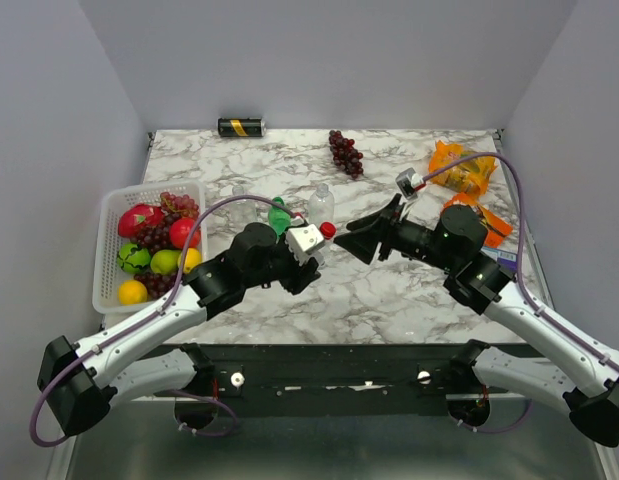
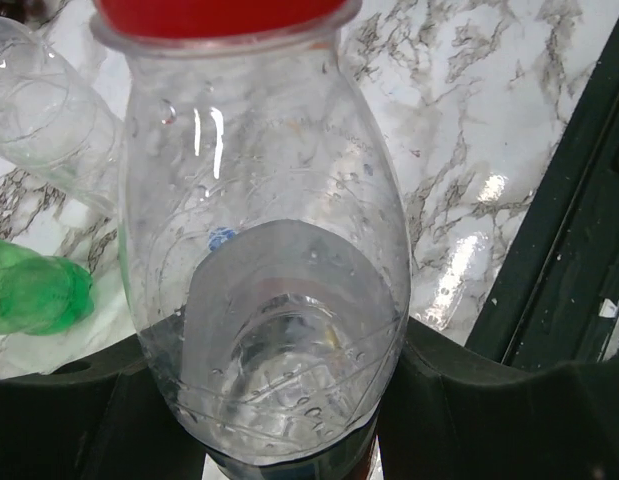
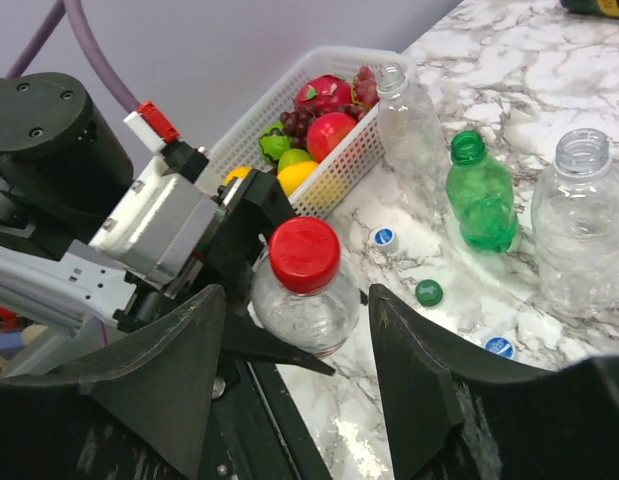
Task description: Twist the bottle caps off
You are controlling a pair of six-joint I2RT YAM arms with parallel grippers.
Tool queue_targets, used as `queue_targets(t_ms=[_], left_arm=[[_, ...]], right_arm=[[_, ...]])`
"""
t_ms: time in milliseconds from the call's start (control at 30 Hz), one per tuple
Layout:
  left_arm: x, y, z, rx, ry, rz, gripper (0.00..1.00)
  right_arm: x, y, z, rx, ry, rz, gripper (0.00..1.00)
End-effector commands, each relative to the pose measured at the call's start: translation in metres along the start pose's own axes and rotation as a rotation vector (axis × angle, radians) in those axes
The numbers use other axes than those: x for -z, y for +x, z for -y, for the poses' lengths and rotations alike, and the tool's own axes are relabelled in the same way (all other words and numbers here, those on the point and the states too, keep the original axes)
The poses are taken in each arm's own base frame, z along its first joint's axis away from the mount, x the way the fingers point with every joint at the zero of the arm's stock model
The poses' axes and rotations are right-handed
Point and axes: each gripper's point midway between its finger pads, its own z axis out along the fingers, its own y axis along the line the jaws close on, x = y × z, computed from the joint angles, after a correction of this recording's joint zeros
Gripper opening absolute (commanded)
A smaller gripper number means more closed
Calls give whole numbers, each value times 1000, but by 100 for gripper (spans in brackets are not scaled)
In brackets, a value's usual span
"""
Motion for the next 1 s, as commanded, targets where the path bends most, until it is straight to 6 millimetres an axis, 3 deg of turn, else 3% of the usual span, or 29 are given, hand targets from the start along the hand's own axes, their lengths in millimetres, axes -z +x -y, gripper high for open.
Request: queue_targets(t_ms=[0,333,967], left_arm=[[0,-15,-12,10,-71,21,37],[-1,-13,-12,15,-70,13,37],[-11,-3,-2,15,-15,-30,36]], right_arm=[[-6,-5,-2,-37,9,32,67],[-20,11,4,-73,21,-40,66],[-35,10,-1,-45,12,-46,63]])
